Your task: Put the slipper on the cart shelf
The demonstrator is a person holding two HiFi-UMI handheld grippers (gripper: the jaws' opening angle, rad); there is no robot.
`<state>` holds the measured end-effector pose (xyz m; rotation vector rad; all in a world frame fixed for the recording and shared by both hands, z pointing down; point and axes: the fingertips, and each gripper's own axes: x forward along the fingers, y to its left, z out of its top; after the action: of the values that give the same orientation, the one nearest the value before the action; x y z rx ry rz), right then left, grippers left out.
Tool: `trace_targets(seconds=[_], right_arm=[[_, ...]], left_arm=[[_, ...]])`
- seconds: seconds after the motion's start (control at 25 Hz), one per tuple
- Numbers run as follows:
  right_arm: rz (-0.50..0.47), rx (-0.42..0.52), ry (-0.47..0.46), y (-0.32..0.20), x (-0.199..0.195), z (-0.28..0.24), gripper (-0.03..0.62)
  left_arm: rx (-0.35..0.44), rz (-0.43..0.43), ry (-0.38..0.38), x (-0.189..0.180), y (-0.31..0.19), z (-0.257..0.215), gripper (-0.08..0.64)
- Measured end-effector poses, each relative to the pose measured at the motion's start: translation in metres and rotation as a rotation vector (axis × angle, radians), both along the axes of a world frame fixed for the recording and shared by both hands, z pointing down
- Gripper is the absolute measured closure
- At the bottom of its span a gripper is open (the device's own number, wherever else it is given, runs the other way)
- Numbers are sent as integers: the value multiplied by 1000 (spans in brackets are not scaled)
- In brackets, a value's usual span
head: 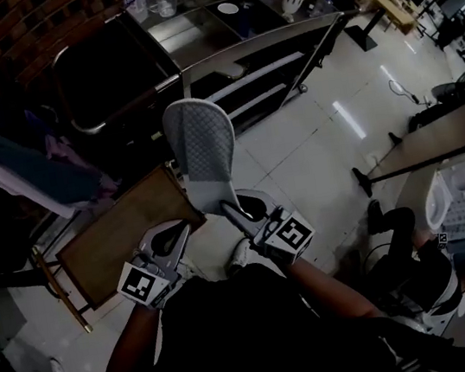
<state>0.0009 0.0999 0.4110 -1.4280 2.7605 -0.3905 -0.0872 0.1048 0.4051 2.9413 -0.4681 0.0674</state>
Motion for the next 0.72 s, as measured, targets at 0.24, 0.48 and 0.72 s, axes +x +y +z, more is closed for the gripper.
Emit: trace_targets(seconds=[0.24,0.48,0.72], right_arm=[[-5,16,-15,12,62,7,528],[-32,10,-19,22,113,15,528],[-37,-1,-15,17,143,27,528]], left_arm=[[16,17,-22,66,16,2,557],[12,28,-53,121,32,5,557],[-10,31,-74,148,30,7,557]])
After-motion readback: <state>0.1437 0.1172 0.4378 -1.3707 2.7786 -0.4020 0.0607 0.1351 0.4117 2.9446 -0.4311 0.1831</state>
